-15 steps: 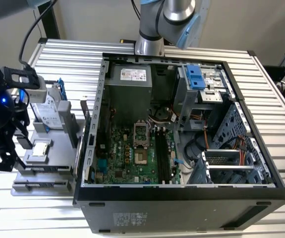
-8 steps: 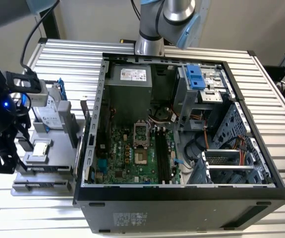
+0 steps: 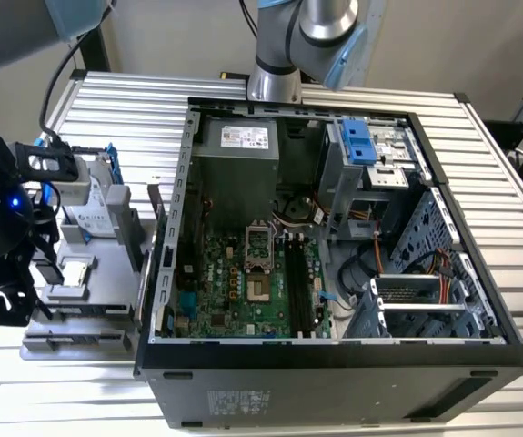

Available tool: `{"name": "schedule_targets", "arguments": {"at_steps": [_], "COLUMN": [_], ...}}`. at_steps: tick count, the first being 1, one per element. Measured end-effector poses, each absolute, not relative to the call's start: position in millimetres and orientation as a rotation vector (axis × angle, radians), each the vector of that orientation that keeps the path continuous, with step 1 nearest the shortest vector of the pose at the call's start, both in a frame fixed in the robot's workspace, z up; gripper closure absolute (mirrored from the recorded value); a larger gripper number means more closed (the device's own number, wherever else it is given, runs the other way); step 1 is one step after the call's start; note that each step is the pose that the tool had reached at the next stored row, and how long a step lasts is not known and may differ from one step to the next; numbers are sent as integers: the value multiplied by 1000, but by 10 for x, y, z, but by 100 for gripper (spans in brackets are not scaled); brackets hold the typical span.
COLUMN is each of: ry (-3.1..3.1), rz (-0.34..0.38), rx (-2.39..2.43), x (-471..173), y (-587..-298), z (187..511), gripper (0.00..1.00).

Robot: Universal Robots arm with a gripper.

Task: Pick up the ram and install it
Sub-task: 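Pick up the ram and move it above insertion slot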

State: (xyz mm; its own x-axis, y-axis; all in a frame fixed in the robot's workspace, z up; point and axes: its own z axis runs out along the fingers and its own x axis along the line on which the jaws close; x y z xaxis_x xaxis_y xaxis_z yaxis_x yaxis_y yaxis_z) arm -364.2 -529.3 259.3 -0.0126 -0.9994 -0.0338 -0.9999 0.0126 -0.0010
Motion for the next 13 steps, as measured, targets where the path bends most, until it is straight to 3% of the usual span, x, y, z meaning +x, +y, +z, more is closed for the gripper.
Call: {"name": "schedule_targets", "arguments": {"at_steps": [13], "ry": [2218], "rz": [36], "rx": [-2190], "x": [-3641], "y": [-5359], "z": [2438], "gripper": [0]}}
